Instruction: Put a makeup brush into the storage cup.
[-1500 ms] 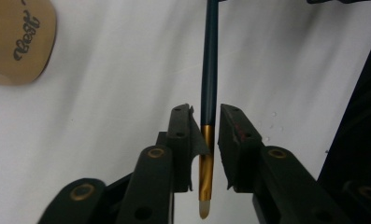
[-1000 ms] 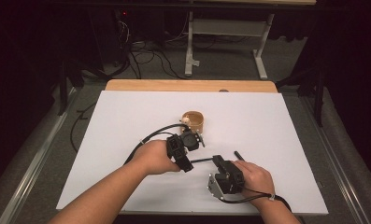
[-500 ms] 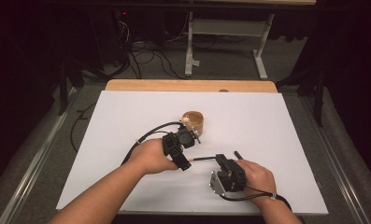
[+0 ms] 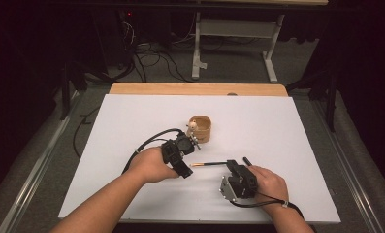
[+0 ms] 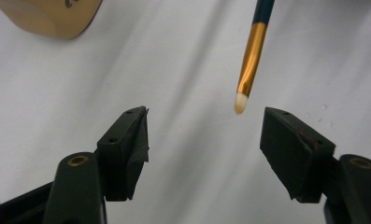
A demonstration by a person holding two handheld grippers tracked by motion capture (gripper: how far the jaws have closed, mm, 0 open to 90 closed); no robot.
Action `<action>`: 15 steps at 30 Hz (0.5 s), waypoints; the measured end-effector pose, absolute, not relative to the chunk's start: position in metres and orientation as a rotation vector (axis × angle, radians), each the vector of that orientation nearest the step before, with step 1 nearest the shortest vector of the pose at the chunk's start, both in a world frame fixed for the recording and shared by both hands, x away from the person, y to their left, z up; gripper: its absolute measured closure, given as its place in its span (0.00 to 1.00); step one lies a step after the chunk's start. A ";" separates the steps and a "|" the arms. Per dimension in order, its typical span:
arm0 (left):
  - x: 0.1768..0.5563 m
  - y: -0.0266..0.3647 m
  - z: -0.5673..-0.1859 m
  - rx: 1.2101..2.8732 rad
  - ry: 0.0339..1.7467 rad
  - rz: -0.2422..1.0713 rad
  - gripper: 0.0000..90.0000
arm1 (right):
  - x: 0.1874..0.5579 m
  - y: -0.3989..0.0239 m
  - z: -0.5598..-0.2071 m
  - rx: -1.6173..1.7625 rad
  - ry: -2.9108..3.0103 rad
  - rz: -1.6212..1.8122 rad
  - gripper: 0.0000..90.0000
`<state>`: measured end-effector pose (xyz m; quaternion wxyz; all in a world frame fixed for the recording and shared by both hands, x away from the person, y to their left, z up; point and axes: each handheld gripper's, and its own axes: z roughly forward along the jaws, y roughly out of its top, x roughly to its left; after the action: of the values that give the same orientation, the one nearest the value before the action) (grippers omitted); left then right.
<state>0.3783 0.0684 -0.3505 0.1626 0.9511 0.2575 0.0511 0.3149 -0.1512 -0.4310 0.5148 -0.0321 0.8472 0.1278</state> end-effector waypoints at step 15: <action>0.377 0.085 -0.368 2.614 0.818 0.181 0.30 | 0.318 -0.155 -0.431 -0.074 2.036 0.296 0.97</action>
<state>0.3770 0.0851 -0.3680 0.1970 0.9336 0.2923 0.0645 0.3180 -0.1549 -0.4311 0.5151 -0.0310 0.8476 0.1233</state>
